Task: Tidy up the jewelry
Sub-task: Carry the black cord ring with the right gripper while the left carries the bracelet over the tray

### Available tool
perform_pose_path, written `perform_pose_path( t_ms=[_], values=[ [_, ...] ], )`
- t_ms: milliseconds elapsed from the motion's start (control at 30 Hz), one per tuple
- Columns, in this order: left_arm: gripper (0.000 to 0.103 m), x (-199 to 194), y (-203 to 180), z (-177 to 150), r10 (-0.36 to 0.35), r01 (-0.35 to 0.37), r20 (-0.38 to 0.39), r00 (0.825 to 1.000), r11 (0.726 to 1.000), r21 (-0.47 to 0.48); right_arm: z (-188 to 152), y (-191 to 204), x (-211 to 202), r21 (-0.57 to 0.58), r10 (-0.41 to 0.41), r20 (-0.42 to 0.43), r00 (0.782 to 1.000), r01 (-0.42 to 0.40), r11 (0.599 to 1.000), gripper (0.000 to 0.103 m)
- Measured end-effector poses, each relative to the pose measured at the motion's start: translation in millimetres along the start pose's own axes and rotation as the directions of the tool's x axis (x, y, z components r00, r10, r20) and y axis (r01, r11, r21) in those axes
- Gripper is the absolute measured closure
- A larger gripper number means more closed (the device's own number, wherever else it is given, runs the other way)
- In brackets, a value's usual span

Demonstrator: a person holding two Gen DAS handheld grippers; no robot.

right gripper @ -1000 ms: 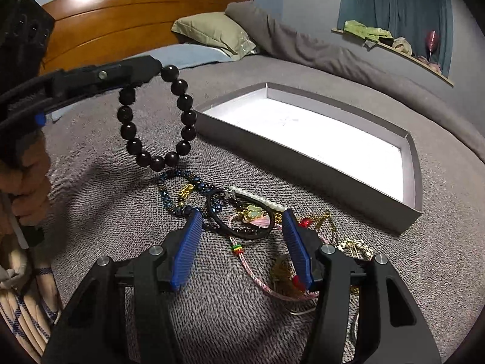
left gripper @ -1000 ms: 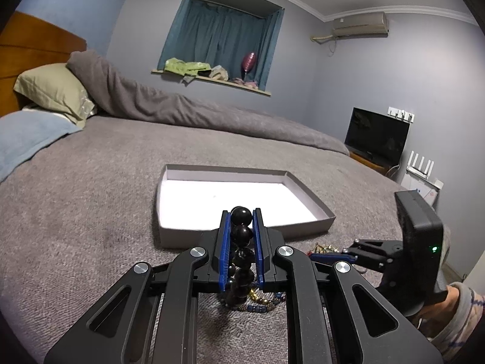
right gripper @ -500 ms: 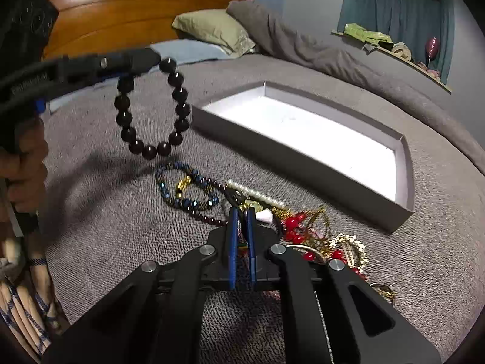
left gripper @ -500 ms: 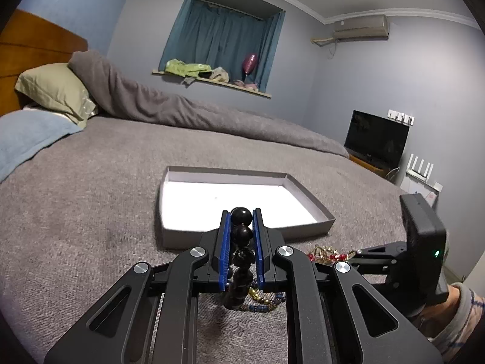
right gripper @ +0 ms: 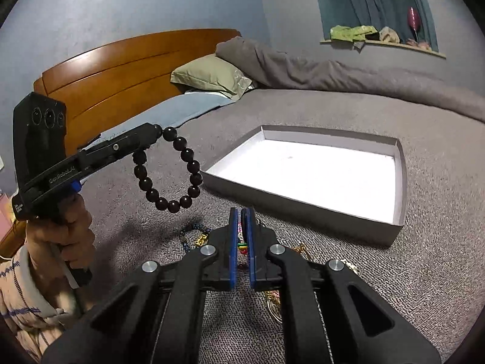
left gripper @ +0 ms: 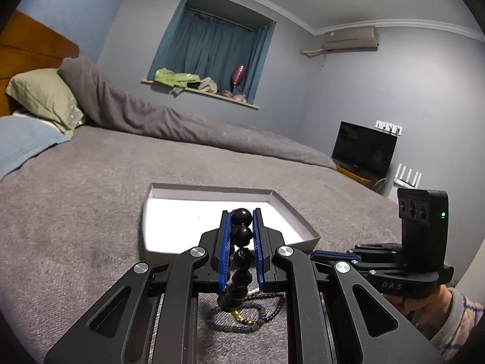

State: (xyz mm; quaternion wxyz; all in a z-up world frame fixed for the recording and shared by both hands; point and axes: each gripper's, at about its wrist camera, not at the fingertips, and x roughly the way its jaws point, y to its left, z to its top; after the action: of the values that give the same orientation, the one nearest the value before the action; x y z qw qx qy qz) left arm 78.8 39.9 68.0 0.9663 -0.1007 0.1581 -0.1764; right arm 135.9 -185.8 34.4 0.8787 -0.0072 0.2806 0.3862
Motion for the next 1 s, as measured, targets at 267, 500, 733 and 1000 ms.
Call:
perform_pose_path(
  t_ms=[267, 500, 733, 1000],
  values=[
    [0.088, 1, 2, -1, 0.004, -0.004, -0.007, 1.0, 1.0, 0.0, -3, -9, 8, 0.048, 0.006, -0.035, 0.999, -0.004, 0.999, 0.098],
    [0.088, 1, 2, -1, 0.011, -0.011, -0.01, 1.0, 1.0, -0.002, -3, -19, 10, 0.089, -0.012, -0.035, 0.999, 0.015, 0.996, 0.097],
    [0.088, 1, 1, -2, 0.017, -0.017, -0.014, 1.0, 1.0, -0.004, -12, -27, 14, 0.116, -0.013, -0.075, 0.997, 0.022, 0.993, 0.097],
    [0.088, 4, 0, -3, 0.021, -0.021, -0.024, 1.0, 1.0, 0.004, -25, -21, 25, 0.101, 0.026, -0.147, 0.989, -0.011, 0.995, 0.097]
  ],
)
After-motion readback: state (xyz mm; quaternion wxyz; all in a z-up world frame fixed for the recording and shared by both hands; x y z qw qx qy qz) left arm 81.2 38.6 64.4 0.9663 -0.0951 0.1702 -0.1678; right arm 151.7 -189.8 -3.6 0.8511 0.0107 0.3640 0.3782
